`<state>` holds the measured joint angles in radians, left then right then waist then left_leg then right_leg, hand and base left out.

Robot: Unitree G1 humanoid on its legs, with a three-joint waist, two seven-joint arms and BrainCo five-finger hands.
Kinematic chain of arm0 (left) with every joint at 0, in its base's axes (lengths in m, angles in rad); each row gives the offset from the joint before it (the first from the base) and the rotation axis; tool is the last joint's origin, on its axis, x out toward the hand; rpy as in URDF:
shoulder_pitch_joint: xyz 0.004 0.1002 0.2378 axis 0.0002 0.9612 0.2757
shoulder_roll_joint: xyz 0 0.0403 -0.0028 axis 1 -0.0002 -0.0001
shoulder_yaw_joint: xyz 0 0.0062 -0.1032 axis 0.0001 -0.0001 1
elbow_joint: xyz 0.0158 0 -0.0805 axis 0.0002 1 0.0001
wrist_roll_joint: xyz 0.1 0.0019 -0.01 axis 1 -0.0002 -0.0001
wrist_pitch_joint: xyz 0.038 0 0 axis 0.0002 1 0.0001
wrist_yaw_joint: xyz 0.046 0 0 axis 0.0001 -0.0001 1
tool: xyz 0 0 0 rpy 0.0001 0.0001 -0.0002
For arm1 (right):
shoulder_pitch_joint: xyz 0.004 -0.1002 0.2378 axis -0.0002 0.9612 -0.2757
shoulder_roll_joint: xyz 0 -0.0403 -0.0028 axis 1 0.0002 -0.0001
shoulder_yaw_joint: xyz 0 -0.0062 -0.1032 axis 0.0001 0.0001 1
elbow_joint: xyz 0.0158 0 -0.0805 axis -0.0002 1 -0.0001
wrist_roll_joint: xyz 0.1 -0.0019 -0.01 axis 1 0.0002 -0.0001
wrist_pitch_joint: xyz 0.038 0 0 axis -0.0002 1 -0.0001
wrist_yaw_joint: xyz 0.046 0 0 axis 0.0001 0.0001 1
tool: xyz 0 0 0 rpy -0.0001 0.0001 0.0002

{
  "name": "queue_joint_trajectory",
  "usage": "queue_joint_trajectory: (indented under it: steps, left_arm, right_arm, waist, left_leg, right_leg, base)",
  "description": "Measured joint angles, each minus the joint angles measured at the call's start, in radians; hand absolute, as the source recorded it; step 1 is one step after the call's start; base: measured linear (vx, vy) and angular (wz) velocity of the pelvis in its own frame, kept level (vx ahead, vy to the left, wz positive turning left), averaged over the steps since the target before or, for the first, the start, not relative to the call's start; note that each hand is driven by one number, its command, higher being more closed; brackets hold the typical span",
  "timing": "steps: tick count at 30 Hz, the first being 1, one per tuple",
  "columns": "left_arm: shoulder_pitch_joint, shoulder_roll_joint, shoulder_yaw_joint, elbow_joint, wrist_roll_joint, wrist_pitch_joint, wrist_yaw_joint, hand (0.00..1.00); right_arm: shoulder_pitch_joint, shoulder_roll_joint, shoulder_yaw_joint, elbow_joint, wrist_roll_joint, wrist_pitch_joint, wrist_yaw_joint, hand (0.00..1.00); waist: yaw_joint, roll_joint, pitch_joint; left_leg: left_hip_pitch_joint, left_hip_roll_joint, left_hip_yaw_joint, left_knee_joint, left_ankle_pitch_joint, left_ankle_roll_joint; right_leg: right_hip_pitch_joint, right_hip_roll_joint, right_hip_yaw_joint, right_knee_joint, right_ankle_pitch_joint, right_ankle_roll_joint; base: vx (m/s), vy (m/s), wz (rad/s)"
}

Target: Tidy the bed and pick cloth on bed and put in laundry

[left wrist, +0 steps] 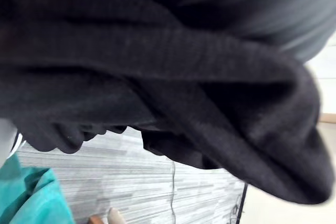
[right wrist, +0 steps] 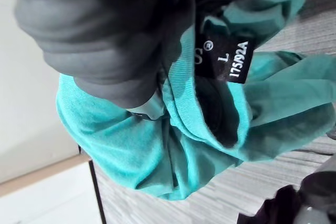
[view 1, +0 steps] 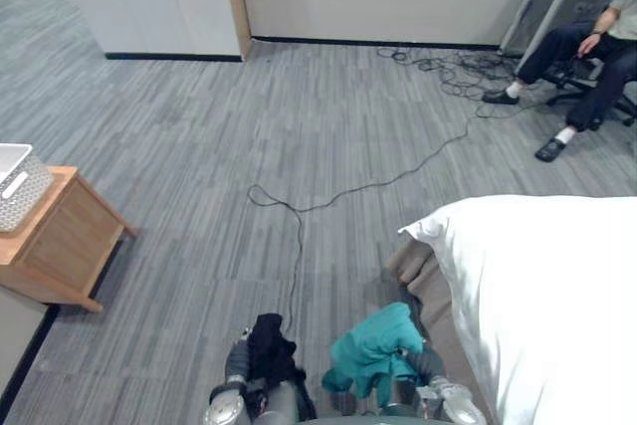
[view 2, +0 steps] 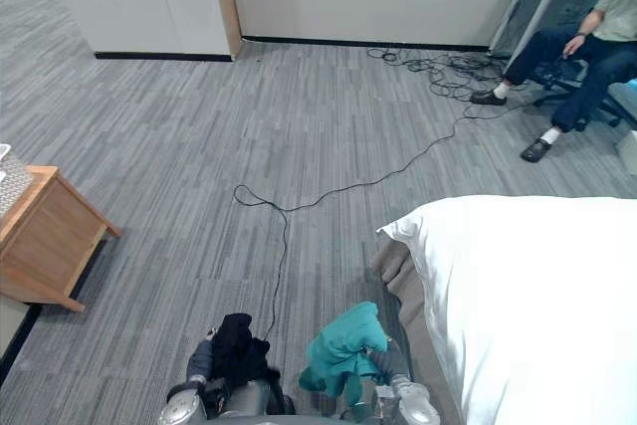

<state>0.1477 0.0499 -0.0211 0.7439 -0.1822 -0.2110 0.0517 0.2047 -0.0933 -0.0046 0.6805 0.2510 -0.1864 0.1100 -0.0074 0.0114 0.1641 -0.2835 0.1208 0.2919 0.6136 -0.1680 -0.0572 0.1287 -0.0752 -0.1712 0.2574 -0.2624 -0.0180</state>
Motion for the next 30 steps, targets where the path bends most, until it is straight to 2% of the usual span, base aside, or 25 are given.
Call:
queue_joint_trajectory:
  steps: [3, 4, 5, 6, 7, 8, 9, 10, 11, 12, 14, 15, 16, 17, 18, 19, 20, 22, 23, 24, 25, 26, 27, 28, 30]
  left_arm:
    - [-0.002, 0.005, -0.02, 0.003, 0.001, 0.003, 0.005, 1.0]
    - [-0.002, 0.015, -0.02, 0.004, 0.002, 0.01, 0.005, 1.0]
    - [-0.003, 0.025, -0.02, 0.003, 0.002, 0.012, 0.005, 1.0]
    - [0.001, 0.043, -0.021, 0.0, 0.002, 0.017, 0.004, 1.0]
    - [-0.008, 0.044, -0.016, -0.006, -0.002, 0.039, 0.006, 1.0]
    - [-0.018, 0.054, -0.014, -0.006, -0.002, 0.051, 0.007, 1.0]
    - [-0.019, 0.056, -0.014, -0.007, -0.002, 0.056, 0.007, 1.0]
    - [-0.016, 0.059, -0.016, -0.006, -0.002, 0.059, 0.007, 1.0]
    - [-0.016, 0.053, -0.025, -0.008, -0.002, 0.07, 0.012, 1.0]
    - [0.0, 0.049, -0.03, -0.008, -0.002, 0.077, 0.021, 1.0]
    - [0.016, 0.055, -0.052, -0.017, -0.004, 0.079, 0.032, 1.0]
    - [0.015, 0.063, -0.054, -0.034, -0.004, 0.08, 0.039, 1.0]
    - [0.016, 0.068, -0.054, -0.037, -0.004, 0.08, 0.039, 1.0]
    - [0.01, 0.081, -0.053, -0.035, -0.004, 0.074, 0.037, 1.0]
    - [0.008, 0.096, -0.051, -0.02, -0.004, 0.061, 0.033, 1.0]
    - [0.01, 0.108, -0.05, -0.012, -0.005, 0.047, 0.033, 1.0]
    - [0.013, 0.126, -0.046, 0.004, -0.009, 0.03, 0.034, 1.0]
    - [0.069, 0.131, -0.013, 0.002, -0.033, 0.022, 0.035, 1.0]
    - [0.103, 0.119, -0.005, 0.01, -0.06, 0.029, 0.036, 1.0]
    - [0.12, 0.116, -0.001, 0.015, -0.08, 0.031, 0.034, 1.0]
    - [0.13, 0.081, 0.016, 0.021, -0.104, 0.035, 0.035, 1.0]
    - [0.13, 0.062, 0.019, 0.024, -0.112, 0.035, 0.036, 1.0]
    - [0.131, 0.038, 0.022, 0.031, -0.117, 0.035, 0.036, 1.0]
    - [0.125, 0.021, 0.023, 0.038, -0.117, 0.034, 0.037, 1.0]
    - [0.12, 0.028, 0.028, 0.039, -0.119, 0.027, 0.037, 1.0]
  right_arm:
    - [0.006, -0.02, -0.009, -0.002, -0.028, 0.003, 0.0, 1.0]
    - [0.015, -0.033, -0.009, -0.002, -0.03, 0.02, 0.0, 1.0]
    - [0.02, -0.03, -0.009, -0.002, -0.031, 0.024, 0.0, 1.0]
    - [0.026, -0.031, 0.005, -0.002, -0.032, 0.03, 0.003, 1.0]
    - [0.019, -0.034, 0.007, -0.004, -0.033, 0.032, 0.006, 1.0]
    - [0.01, -0.035, 0.007, -0.003, -0.033, 0.033, 0.006, 1.0]
    - [-0.019, -0.04, 0.014, 0.002, -0.033, 0.035, 0.006, 1.0]
    - [-0.021, -0.038, 0.018, 0.006, -0.035, 0.036, 0.007, 1.0]
    - [-0.023, -0.032, 0.023, 0.005, -0.038, 0.035, 0.017, 1.0]
    - [-0.021, -0.034, 0.03, 0.002, -0.048, 0.035, 0.029, 1.0]
    - [-0.016, -0.034, 0.061, -0.013, -0.057, 0.034, 0.033, 1.0]
    - [-0.001, -0.032, 0.077, -0.044, -0.059, 0.035, 0.037, 1.0]
    - [0.004, -0.031, 0.085, -0.054, -0.06, 0.035, 0.039, 1.0]
    - [0.008, -0.03, 0.094, -0.071, -0.062, 0.036, 0.042, 1.0]
    - [0.016, -0.026, 0.095, -0.082, -0.061, 0.036, 0.042, 1.0]
    - [0.022, -0.025, 0.095, -0.089, -0.061, 0.036, 0.042, 1.0]
    - [0.04, -0.023, 0.094, -0.11, -0.061, 0.036, 0.042, 1.0]
    - [0.067, -0.022, 0.1, -0.137, -0.061, 0.036, 0.046, 1.0]
    - [0.074, -0.04, 0.102, -0.165, -0.06, 0.036, 0.045, 1.0]
    - [0.059, -0.054, 0.104, -0.17, -0.056, 0.04, 0.043, 1.0]
    - [0.014, -0.082, 0.108, -0.169, -0.048, 0.053, 0.044, 1.0]
    - [-0.005, -0.098, 0.112, -0.17, -0.043, 0.06, 0.047, 1.0]
    - [-0.035, -0.111, 0.124, -0.171, -0.037, 0.07, 0.053, 1.0]
    - [-0.064, -0.114, 0.127, -0.174, -0.037, 0.078, 0.068, 1.0]
    - [-0.07, -0.107, 0.127, -0.179, -0.044, 0.078, 0.084, 1.0]
  waist:
    - [-0.006, 0.013, 0.005]
    - [-0.005, 0.01, 0.005]
    - [-0.004, -0.005, -0.002]
    - [0.01, -0.041, -0.033]
    - [0.021, -0.056, -0.037]
    - [0.019, -0.061, -0.035]
    - [0.019, -0.062, -0.032]
    - [0.016, -0.064, -0.029]
    - [0.017, -0.067, -0.012]
    - [0.021, -0.054, -0.001]
    - [0.015, -0.02, 0.008]
    - [0.01, -0.016, 0.01]
    - [0.004, 0.003, 0.02]
    - [-0.009, 0.006, 0.024]
    - [-0.016, -0.009, 0.024]
    - [-0.013, -0.024, 0.025]
    - [-0.009, -0.044, 0.031]
    - [-0.005, -0.058, 0.009]
    - [-0.008, -0.024, -0.017]
    - [-0.003, -0.014, -0.038]
    - [0.016, 0.022, -0.036]
    - [0.022, 0.038, -0.034]
    - [0.03, 0.055, -0.027]
    - [0.036, 0.07, -0.018]
    - [0.045, 0.056, -0.006]
  left_leg:
    - [-0.002, 0.007, 0.059, -0.247, 0.101, -0.025]
    - [-0.001, 0.016, 0.076, -0.263, 0.104, 0.054]
    - [0.0, -0.004, 0.086, -0.247, 0.082, 0.087]
    - [0.001, -0.041, 0.111, -0.242, 0.035, 0.1]
    - [-0.001, -0.062, 0.123, -0.244, 0.0, 0.122]
    - [0.001, -0.073, 0.123, -0.242, -0.011, 0.138]
    - [0.019, -0.091, 0.122, -0.24, -0.028, 0.165]
    - [0.043, -0.1, 0.121, -0.248, -0.041, 0.164]
    - [0.122, -0.117, 0.118, -0.274, -0.067, 0.148]
    - [0.201, -0.121, 0.106, -0.302, -0.085, 0.148]
    - [0.293, -0.11, 0.065, -0.352, -0.098, 0.141]
    - [0.322, -0.089, 0.027, -0.364, -0.105, 0.139]
    - [0.327, -0.073, 0.005, -0.361, -0.109, 0.138]
    - [0.334, -0.046, -0.034, -0.349, -0.119, 0.132]
    - [0.356, -0.031, -0.085, -0.337, -0.134, 0.112]
    - [0.372, -0.031, -0.099, -0.336, -0.144, 0.094]
    - [0.413, -0.019, -0.111, -0.333, -0.183, 0.049]
    - [0.501, 0.015, -0.162, -0.337, -0.251, 0.005]
    - [0.536, 0.058, -0.194, -0.326, -0.27, -0.001]
    - [0.503, 0.079, -0.228, -0.196, -0.259, -0.002]
    - [0.396, 0.134, -0.225, 0.037, -0.176, 0.026]
    - [0.337, 0.171, -0.223, 0.149, -0.094, 0.037]
    - [0.252, 0.222, -0.224, 0.287, 0.059, 0.049]
    - [0.176, 0.222, -0.245, 0.408, 0.046, 0.03]
    - [0.106, 0.129, -0.204, 0.411, -0.007, -0.029]
  right_leg:
    - [0.052, -0.013, -0.027, -0.023, -0.044, 0.034]
    - [0.086, -0.02, -0.032, -0.014, -0.09, 0.052]
    - [0.097, -0.037, -0.028, -0.015, -0.109, 0.045]
    - [0.096, -0.07, -0.01, -0.032, -0.127, 0.029]
    - [0.025, -0.07, 0.044, 0.2, -0.108, 0.105]
    - [-0.028, -0.071, 0.062, 0.327, -0.077, 0.16]
    - [-0.121, -0.102, 0.074, 0.525, 0.031, 0.285]
    - [-0.163, -0.119, 0.075, 0.616, 0.112, 0.285]
    - [-0.219, -0.168, 0.054, 0.771, 0.148, 0.258]
    - [-0.261, -0.199, -0.002, 0.851, 0.106, 0.181]
    - [-0.331, -0.203, -0.079, 0.806, 0.043, 0.121]
    - [-0.382, -0.187, -0.117, 0.667, 0.019, 0.116]
    - [-0.399, -0.171, -0.128, 0.553, 0.021, 0.116]
    - [-0.414, -0.143, -0.127, 0.309, 0.061, 0.127]
    - [-0.413, -0.128, -0.08, 0.003, 0.167, 0.166]
    - [-0.417, -0.131, -0.052, -0.062, 0.199, 0.19]
    - [-0.412, -0.149, 0.01, -0.104, 0.226, 0.212]
    - [-0.393, -0.147, 0.037, -0.021, 0.23, 0.179]
    - [-0.404, -0.115, 0.022, 0.099, 0.261, 0.145]
    - [-0.426, -0.101, 0.006, 0.178, 0.248, 0.119]
    - [-0.413, -0.067, -0.013, 0.222, 0.19, 0.072]
    - [-0.393, -0.049, -0.019, 0.213, 0.175, 0.058]
    - [-0.35, -0.015, -0.03, 0.17, 0.162, 0.036]
    - [-0.274, 0.006, -0.049, 0.111, 0.153, 0.01]
    - [-0.128, 0.013, -0.077, 0.0, 0.146, -0.005]
  base:
    - [0.25, 0.109, 0.3]
    - [0.33, 0.196, 0.22]
    - [0.46, 0.221, 0.14]
    - [0.51, 0.094, -0.03]
    - [0.54, 0.057, -0.04]
    - [0.56, 0.005, -0.02]
    - [0.55, 0.05, 0.06]
    - [0.54, 0.063, 0.0]
    - [0.61, 0.099, -0.05]
    - [0.49, 0.062, -0.01]
    - [0.51, -0.011, 0.42]
    - [0.45, -0.097, 0.8]
    - [0.45, -0.169, 1.04]
    - [0.47, -0.231, 1.27]
    - [0.5, -0.262, 1.24]
    - [0.51, -0.326, 1.3]
    - [0.54, -0.416, 1.12]
    - [0.58, -0.498, 1.03]
    - [0.65, -0.517, 0.74]
    - [0.75, -0.655, 0.5]
    - [0.59, -0.532, 0.1]
    - [0.46, -0.422, -0.1]
    - [0.45, -0.31, 0.02]
    - [0.56, -0.368, 0.15]
    - [0.65, -0.433, 0.25]
